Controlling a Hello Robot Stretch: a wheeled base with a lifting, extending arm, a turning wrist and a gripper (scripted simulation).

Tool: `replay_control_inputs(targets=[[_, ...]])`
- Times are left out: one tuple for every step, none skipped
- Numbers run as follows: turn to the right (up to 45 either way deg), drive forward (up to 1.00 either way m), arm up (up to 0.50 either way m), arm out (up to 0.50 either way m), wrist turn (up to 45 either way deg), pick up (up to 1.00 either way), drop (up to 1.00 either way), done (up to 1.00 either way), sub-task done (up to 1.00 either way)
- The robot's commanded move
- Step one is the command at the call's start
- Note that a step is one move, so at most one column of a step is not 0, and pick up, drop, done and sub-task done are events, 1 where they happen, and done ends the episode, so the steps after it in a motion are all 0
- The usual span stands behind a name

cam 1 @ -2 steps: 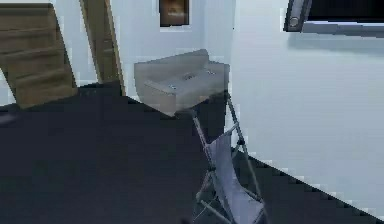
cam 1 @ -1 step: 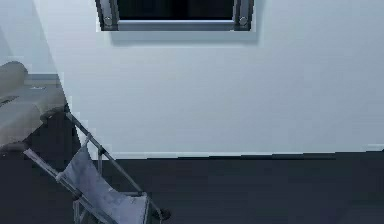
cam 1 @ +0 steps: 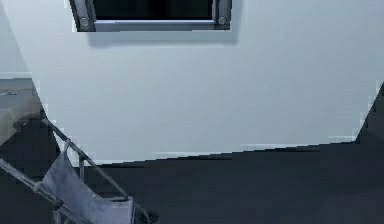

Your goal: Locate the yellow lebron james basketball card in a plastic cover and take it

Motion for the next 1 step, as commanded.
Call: replay_control_inputs(targets=[[3.0, 0.0, 0.0, 0.0, 0.0, 0.0, 0.0, 0.0, 0.0]])
